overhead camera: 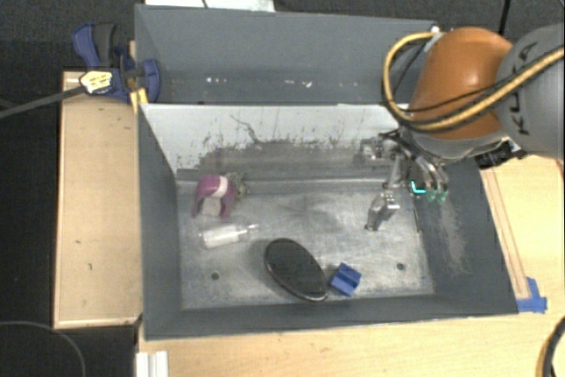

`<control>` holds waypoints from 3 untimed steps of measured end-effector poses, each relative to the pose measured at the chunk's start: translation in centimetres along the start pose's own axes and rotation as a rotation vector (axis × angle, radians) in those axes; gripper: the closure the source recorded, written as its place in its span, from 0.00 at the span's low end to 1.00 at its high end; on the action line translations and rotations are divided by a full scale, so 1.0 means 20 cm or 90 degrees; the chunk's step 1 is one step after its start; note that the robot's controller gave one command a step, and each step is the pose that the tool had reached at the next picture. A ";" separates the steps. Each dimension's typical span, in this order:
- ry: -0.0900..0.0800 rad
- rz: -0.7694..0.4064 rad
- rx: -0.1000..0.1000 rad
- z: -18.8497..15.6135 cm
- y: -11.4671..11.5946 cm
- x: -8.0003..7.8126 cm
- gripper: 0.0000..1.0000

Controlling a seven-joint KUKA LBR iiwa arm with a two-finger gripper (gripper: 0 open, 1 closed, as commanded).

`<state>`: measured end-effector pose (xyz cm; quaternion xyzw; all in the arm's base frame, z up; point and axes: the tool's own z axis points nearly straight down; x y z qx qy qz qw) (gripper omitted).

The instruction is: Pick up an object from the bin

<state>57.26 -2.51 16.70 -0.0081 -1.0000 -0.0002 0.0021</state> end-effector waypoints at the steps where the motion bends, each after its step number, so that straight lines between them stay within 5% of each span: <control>1: -0.001 -0.062 -0.001 0.50 0.49 0.26 0.00; 2: -0.005 -0.145 -0.003 0.33 1.06 0.49 0.00; 3: -0.007 -0.168 -0.001 0.33 1.18 0.22 0.00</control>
Offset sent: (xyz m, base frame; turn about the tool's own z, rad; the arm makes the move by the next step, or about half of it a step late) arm -0.0497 0.0935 -0.0970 -0.0911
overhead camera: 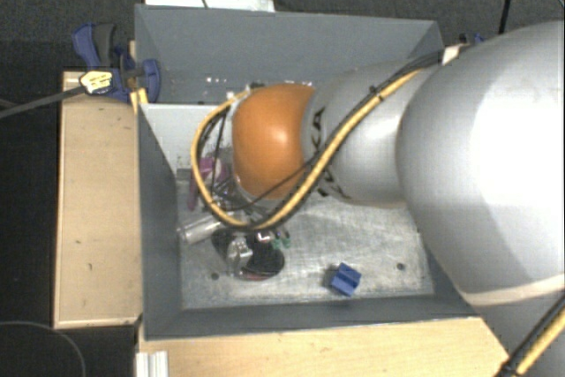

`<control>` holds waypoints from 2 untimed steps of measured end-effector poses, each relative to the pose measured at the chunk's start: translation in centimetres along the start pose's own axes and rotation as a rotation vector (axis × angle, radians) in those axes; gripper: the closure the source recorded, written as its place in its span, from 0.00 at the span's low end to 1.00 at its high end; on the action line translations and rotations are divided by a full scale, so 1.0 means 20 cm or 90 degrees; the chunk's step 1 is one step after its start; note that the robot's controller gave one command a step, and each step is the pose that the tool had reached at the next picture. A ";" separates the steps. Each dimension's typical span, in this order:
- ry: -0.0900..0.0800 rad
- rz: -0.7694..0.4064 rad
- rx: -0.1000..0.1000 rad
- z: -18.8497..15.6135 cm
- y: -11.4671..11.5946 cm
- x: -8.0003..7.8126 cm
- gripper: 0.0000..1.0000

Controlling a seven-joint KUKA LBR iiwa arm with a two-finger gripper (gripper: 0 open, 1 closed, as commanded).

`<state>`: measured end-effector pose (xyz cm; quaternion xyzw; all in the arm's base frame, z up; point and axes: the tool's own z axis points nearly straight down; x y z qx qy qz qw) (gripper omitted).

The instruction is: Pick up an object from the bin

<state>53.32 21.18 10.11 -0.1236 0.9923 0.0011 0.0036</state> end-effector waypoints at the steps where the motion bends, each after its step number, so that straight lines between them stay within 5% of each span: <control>1: 0.005 0.107 -0.001 0.15 -0.04 -0.05 0.00; 2: 0.004 0.104 0.000 0.15 -0.04 -0.05 0.00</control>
Offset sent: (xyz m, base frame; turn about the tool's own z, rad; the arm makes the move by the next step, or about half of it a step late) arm 0.0116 -0.0061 -0.0311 0.1697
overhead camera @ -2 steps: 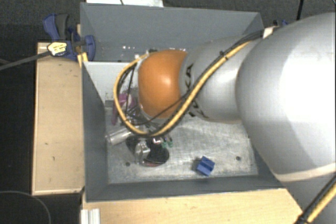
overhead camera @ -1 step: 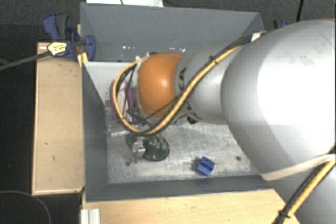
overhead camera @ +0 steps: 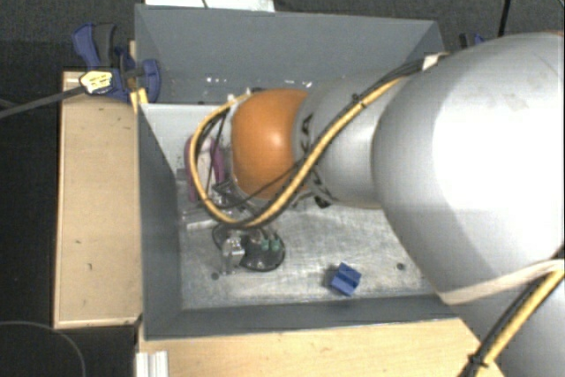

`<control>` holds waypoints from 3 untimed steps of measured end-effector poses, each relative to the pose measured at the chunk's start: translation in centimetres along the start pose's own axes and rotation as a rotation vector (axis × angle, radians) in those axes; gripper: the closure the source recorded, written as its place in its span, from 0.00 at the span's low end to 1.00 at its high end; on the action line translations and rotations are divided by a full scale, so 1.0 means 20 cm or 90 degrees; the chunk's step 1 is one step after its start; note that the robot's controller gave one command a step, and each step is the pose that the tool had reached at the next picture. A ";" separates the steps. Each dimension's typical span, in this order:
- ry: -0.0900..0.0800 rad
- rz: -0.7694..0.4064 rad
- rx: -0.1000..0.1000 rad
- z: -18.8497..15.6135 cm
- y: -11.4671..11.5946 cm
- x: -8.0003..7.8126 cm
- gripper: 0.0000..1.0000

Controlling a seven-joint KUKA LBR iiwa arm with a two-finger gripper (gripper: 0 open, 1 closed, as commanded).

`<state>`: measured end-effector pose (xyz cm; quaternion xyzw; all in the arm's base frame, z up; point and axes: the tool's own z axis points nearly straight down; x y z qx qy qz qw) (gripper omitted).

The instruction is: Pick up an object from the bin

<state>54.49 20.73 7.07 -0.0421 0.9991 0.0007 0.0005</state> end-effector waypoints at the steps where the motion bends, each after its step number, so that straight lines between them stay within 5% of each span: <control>1: -0.001 -0.001 0.000 0.00 0.00 0.00 1.00; 3: -0.005 -0.006 -0.001 -0.50 0.00 -0.02 1.00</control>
Offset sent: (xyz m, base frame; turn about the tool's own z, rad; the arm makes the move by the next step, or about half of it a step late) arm 0.0000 0.0000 0.0000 0.0000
